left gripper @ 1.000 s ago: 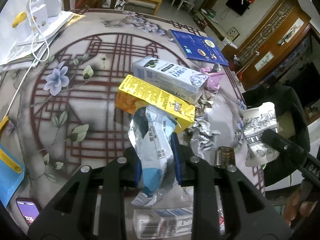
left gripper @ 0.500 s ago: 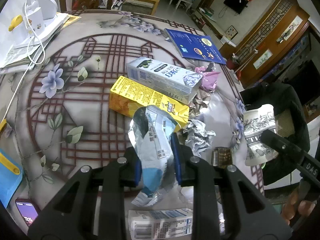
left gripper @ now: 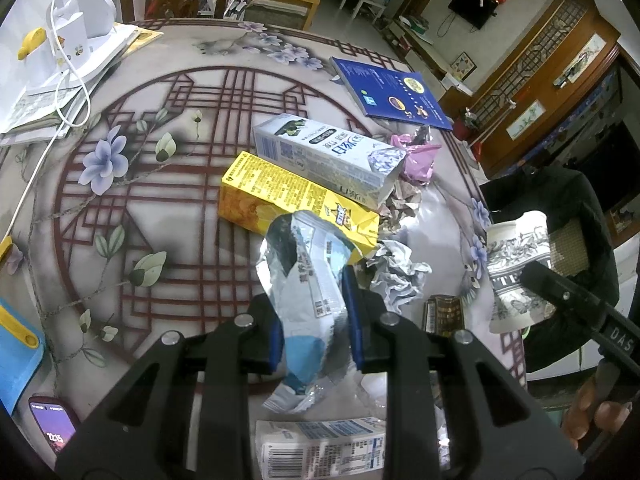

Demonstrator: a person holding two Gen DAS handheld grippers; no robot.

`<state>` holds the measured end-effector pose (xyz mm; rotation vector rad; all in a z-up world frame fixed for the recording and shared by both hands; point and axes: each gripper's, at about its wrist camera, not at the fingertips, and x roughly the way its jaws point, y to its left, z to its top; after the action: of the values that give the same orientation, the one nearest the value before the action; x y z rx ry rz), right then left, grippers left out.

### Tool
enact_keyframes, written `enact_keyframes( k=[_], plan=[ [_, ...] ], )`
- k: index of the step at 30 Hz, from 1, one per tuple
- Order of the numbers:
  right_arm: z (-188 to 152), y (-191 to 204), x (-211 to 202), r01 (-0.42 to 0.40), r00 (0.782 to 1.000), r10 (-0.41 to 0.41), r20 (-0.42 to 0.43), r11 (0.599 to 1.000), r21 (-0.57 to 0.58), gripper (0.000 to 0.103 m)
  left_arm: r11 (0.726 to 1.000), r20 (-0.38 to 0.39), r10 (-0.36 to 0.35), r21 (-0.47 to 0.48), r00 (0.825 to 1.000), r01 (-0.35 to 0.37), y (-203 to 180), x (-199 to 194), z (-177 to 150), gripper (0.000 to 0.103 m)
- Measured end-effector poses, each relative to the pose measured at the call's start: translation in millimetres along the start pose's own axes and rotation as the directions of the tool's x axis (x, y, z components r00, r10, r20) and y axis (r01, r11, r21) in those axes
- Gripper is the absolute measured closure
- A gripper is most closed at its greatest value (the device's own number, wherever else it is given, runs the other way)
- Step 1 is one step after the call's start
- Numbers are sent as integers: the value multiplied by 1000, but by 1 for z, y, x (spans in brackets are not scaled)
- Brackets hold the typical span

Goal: Collect trash
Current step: 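Grasp the white paper cup with the right tool and lift it, then carry the foil bag and paper cup to the bin and open both tools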

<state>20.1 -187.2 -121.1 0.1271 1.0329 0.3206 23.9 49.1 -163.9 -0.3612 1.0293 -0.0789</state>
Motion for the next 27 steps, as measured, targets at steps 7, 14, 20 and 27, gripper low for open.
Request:
enact_keyframes(
  k=[7, 14, 20, 27],
  plan=[
    [-1, -9, -2, 8, 1000, -8, 12, 1000, 13, 55, 1000, -6, -8, 7, 1000, 8, -1, 0, -1, 79],
    [-1, -15, -8, 18, 1000, -19, 20, 1000, 25, 55, 1000, -3, -16, 15, 1000, 16, -10, -1, -1, 79],
    [-2, -23, -12, 24, 999, -25, 22, 999, 30, 55, 999, -7, -25, 29, 1000, 25, -24, 4, 0, 79],
    [-1, -45, -20, 38, 999, -40, 30, 998, 55, 55, 998, -16, -39, 54, 999, 40, -49, 11, 1, 79]
  ],
)
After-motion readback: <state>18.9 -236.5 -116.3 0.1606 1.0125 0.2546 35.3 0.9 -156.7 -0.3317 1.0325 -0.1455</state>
